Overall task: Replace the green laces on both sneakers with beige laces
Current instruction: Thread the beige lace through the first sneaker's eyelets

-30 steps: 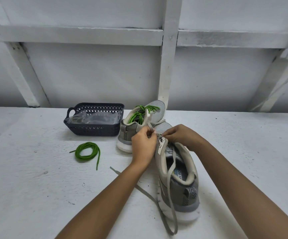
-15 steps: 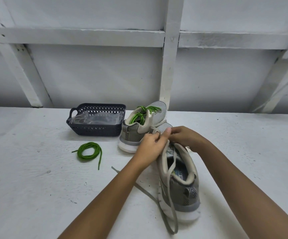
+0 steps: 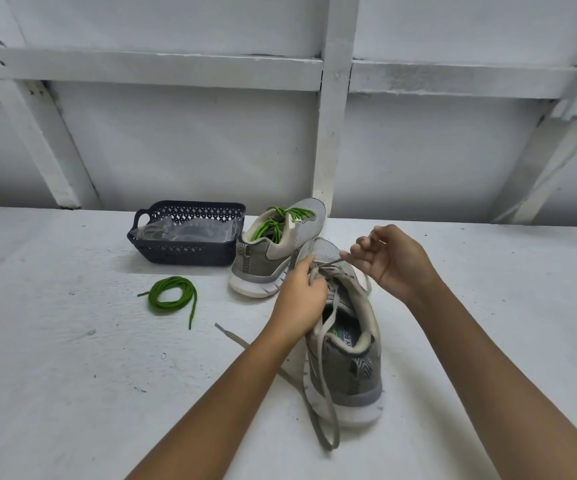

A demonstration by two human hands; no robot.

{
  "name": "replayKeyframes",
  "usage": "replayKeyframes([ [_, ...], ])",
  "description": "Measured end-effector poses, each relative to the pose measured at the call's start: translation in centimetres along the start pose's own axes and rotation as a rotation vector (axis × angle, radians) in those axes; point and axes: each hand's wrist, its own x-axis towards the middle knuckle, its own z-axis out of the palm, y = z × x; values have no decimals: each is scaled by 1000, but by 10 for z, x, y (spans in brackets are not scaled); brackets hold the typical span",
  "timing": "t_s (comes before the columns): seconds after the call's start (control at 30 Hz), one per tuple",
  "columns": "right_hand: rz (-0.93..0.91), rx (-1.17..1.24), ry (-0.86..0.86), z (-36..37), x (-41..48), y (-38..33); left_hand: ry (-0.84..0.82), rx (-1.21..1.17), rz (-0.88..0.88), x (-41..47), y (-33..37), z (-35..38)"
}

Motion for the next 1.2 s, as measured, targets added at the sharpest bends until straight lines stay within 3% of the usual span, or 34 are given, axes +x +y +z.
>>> replayKeyframes([
  [0.13, 36, -386, 39, -4, -14, -15, 30, -33, -21, -4, 0, 0],
  [0.3, 293, -883, -175, -31, -37, -29, 42, -40, -36, -6, 1, 1],
  [0.4, 374, -1130, -159, -32, -39, -21, 49, -60, -40, -7, 1, 1],
  [0.47, 285, -1276, -60, -26, -34, -14, 53, -75, -43, -8, 2, 1],
  [0.57, -133, -1483, 120, -14, -18, -4, 36, -83, -43, -9, 3, 2],
  [0.63, -282, -1504, 95, 0, -9, -3, 26, -86, -48, -10, 4, 2],
  [0.77, -80, -1641, -172, 22, 14, 0, 37, -71, -52, -10, 3, 3],
  [0.83, -21, -1734, -222, 29, 26, 5, 46, -63, -58, -11, 3, 3],
  [1.0, -111, -1623, -253, 26, 32, 12, 72, -44, -44, -11, 3, 3],
  [1.2, 5, -1062, -376, 8, 2, -17, 86, -60, -47, -10, 2, 5],
])
